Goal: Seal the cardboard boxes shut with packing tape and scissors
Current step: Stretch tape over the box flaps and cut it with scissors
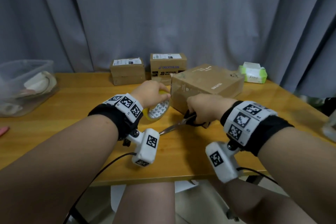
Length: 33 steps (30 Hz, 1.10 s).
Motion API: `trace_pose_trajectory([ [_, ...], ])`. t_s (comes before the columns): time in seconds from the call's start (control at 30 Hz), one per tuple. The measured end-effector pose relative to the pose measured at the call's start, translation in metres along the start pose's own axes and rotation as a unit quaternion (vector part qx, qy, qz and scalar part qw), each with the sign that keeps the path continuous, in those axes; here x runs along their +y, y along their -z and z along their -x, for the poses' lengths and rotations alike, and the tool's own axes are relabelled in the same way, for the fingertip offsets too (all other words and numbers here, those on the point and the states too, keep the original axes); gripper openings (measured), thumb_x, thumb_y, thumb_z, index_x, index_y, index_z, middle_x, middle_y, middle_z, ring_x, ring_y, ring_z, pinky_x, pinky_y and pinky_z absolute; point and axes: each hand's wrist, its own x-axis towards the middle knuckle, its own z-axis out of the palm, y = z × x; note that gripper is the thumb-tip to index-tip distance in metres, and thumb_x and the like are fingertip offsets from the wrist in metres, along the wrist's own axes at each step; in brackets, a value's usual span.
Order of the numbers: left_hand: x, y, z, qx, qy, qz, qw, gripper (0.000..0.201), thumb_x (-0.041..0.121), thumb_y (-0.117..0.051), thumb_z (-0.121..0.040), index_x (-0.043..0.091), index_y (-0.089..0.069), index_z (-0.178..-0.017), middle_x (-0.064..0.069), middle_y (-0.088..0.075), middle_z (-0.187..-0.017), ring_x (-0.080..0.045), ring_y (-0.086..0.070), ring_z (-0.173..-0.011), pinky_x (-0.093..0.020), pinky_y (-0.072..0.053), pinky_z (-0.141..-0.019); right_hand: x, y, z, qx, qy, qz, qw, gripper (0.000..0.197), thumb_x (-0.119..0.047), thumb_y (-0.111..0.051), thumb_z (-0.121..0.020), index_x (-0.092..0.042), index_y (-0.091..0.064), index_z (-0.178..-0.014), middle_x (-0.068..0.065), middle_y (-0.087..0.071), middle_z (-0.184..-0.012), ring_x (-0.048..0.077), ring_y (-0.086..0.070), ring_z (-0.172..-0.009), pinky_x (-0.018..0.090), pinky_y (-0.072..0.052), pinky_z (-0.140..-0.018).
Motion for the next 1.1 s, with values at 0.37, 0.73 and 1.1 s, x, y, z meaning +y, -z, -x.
trace_pose_trajectory([
  [0.37,-0.002,-0.011,0.006,-0.02,0.005,0.077,0.997,0.039,0.037,-0.055,-0.093,0.019,-0.058,-0.127,-0.003,-0.061,-0.126,-0.018,-0.056,-0.114,-0.028,-0.044,-0.091,0.046,0.058,0.012,0.261,-0.128,-0.158,0.944,0.038,-0.043,-0.061,-0.088,-0.01,-0.056,-0.068,0.002,-0.046,-0.057,0.024,-0.048,-0.057,0.027,-0.034,-0.05],
  [0.73,-0.01,-0.025,0.001,0.009,0.023,0.183,0.983,0.022,0.041,-0.052,-0.094,0.023,-0.058,-0.105,-0.002,-0.062,-0.108,-0.016,-0.057,-0.093,-0.02,-0.045,-0.064,0.009,0.024,-0.068,0.287,-0.169,-0.202,0.921,0.05,-0.049,-0.06,-0.084,-0.014,-0.048,-0.118,0.004,-0.062,-0.105,0.026,-0.058,-0.091,0.034,-0.047,-0.07],
  [1.1,-0.012,-0.027,-0.027,0.013,0.1,0.252,0.962,0.021,0.026,-0.052,-0.095,0.01,-0.063,-0.086,-0.009,-0.06,-0.086,-0.017,-0.055,-0.074,-0.024,-0.044,-0.064,-0.002,0.002,-0.085,0.333,-0.162,-0.037,0.928,0.047,-0.043,-0.062,-0.084,-0.012,-0.045,-0.115,0.009,-0.059,-0.114,0.033,-0.056,-0.107,0.038,-0.043,-0.081],
])
